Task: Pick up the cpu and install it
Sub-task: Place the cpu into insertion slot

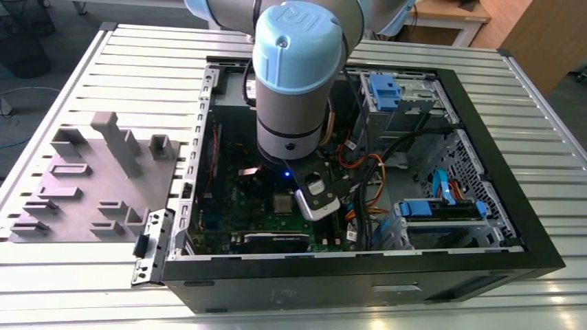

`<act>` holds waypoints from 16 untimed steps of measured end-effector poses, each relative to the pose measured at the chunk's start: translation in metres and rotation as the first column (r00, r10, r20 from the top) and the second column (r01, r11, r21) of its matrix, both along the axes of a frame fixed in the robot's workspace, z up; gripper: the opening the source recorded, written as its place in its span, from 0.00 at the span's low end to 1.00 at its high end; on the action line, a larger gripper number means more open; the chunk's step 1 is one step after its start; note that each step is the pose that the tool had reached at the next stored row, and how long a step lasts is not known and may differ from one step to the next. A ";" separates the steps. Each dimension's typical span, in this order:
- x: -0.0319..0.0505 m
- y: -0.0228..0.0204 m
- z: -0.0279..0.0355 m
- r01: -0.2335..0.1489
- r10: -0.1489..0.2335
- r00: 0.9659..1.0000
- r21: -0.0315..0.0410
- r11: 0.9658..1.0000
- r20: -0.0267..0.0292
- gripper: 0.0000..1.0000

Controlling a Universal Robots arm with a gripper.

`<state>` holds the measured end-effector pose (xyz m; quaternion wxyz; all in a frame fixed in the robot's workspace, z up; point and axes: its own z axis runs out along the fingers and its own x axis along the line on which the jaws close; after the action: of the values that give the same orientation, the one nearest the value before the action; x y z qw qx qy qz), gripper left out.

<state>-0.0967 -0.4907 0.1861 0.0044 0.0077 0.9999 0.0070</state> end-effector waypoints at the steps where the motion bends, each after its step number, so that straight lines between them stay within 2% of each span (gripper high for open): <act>1: 0.0001 0.0000 -0.0001 0.000 0.000 1.000 0.000 1.000 0.000 0.55; 11: 0.0012 0.0000 0.0002 0.000 0.000 1.000 0.000 1.000 0.000 0.57; 16: 0.0014 0.0000 0.0056 0.000 0.000 1.000 0.000 1.000 -0.001 0.57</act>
<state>-0.0953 -0.4908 0.1917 0.0041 0.0078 0.9999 0.0068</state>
